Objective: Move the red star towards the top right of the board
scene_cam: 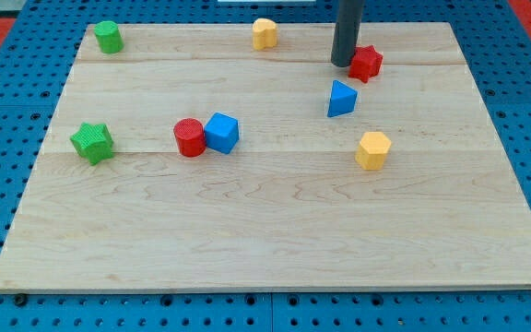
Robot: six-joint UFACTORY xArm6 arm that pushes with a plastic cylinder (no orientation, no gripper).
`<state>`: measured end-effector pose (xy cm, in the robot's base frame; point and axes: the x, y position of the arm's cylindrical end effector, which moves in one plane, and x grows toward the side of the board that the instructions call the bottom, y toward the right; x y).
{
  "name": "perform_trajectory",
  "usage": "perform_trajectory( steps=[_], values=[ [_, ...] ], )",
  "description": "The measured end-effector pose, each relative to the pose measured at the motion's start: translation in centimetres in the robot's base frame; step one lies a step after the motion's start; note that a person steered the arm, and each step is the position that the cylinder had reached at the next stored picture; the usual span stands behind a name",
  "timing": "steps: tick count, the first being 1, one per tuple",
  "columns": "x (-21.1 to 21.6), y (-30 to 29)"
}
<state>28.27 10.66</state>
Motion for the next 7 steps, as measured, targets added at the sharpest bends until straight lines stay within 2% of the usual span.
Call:
perform_trajectory(
  steps=[1, 2, 3, 4, 5, 6, 7],
  values=[
    [2.1, -1.4],
    [4.2, 0.6],
    [-0.2, 5.5],
    [-5.3, 7.6],
    [-3.9, 8.8],
    [-7.1, 17.2],
    [-9.0, 18.0]
  ],
)
